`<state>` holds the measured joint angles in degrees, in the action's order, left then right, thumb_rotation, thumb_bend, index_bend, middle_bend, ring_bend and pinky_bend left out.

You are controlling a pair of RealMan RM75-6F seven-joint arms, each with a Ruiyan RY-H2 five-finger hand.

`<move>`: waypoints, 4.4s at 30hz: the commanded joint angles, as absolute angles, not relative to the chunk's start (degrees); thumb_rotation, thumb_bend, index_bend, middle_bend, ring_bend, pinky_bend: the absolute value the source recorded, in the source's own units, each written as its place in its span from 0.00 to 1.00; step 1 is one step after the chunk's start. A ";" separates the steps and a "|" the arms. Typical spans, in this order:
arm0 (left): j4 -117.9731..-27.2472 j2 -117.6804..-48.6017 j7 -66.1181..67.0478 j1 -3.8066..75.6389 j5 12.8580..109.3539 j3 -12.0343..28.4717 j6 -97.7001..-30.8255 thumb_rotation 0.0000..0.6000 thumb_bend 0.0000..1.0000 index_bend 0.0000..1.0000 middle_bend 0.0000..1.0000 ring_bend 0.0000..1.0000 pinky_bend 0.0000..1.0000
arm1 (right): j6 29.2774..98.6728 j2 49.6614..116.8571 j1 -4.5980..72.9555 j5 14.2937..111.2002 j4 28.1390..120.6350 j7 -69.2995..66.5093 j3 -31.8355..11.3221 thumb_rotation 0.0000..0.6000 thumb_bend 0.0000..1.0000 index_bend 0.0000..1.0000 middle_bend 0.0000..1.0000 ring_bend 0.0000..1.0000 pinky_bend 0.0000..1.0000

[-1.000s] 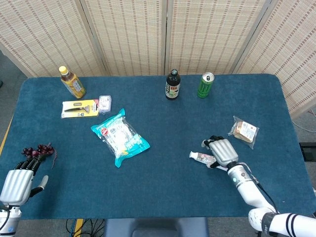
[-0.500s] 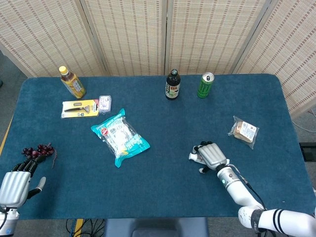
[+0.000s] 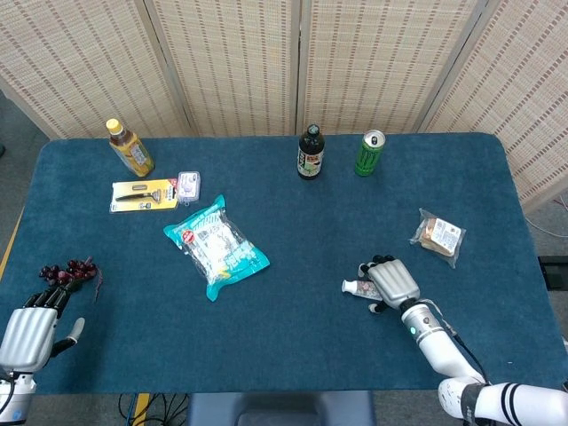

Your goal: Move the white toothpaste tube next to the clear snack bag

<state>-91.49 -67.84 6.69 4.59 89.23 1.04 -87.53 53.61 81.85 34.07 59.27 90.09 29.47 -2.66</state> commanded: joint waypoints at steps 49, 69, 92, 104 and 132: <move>-90.07 -67.73 4.32 3.71 88.94 0.88 -87.92 1.00 0.33 0.16 0.28 0.25 0.29 | 54.46 85.15 36.84 55.98 89.46 33.59 -2.02 1.00 0.75 0.62 0.60 0.41 0.31; -93.41 -58.82 -0.25 14.85 94.25 2.71 -76.07 1.00 0.33 0.18 0.28 0.26 0.29 | 42.53 70.63 44.21 52.25 100.64 26.92 -6.72 1.00 1.00 0.76 0.70 0.55 0.39; -89.21 -62.60 -14.93 35.17 101.62 4.45 -61.11 1.00 0.33 0.15 0.37 0.38 0.42 | 22.49 62.77 69.31 39.16 100.47 20.87 -7.11 1.00 1.00 0.79 0.73 0.59 0.41; -86.37 -66.83 -12.76 39.84 104.70 2.51 -60.10 1.00 0.33 0.13 0.48 0.48 0.53 | 18.29 68.54 83.11 32.84 93.84 18.45 0.73 1.00 1.00 0.80 0.74 0.60 0.41; -87.07 -70.91 -5.32 44.95 103.54 -0.22 -57.58 1.00 0.33 0.13 0.52 0.52 0.57 | 17.84 78.32 88.98 39.78 84.33 8.00 2.39 1.00 1.00 0.81 0.74 0.60 0.41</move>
<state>-87.01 -70.96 -5.43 44.90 103.54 -0.13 -57.56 17.86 77.75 89.39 38.69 84.93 8.48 2.95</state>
